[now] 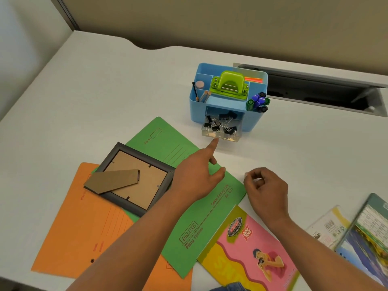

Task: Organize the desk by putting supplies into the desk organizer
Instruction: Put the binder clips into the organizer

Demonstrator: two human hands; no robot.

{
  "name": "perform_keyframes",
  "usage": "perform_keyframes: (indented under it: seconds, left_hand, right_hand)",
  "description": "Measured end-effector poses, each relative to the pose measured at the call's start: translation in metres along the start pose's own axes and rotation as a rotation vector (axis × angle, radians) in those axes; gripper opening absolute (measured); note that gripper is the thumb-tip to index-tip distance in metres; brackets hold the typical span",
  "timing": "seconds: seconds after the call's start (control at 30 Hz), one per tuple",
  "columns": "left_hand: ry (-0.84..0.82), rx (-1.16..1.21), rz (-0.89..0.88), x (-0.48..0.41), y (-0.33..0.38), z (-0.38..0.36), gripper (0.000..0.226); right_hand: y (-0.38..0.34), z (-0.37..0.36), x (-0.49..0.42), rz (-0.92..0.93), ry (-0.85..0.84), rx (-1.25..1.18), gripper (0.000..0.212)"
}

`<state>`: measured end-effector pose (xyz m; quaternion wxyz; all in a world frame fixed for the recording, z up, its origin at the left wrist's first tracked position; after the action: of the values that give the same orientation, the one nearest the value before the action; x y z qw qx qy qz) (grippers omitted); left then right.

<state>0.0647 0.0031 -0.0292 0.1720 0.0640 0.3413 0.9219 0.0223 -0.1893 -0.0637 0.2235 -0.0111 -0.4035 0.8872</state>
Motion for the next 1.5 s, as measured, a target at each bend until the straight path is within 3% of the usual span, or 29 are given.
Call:
perform_keyframes:
  seconds: [0.43, 1.23, 1.5]
  left_hand:
    - [0.064, -0.102, -0.042, -0.028, 0.012, -0.010, 0.079]
    - [-0.100, -0.274, -0.052, -0.085, 0.013, -0.004, 0.100]
    - [-0.117, -0.169, -0.063, -0.088, 0.011, -0.006, 0.099]
  right_hand:
    - [0.016, -0.002, -0.003, 0.096, -0.025, 0.028, 0.009]
    - [0.021, -0.006, -0.005, 0.119, -0.011, 0.057, 0.010]
    - [0.021, -0.007, -0.005, 0.110, -0.019, 0.088, 0.011]
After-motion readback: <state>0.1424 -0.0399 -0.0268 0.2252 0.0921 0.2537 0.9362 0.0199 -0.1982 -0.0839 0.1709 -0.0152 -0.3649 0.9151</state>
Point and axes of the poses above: each hand's wrist, its own x-axis away from the middle knuckle, its own z-axis out of the back of the hand, y = z × x, the point moved 2 cm from there along -x, towards the middle knuckle, and after that the axes turned 13 degrees about -z, right-handed, at the moved point
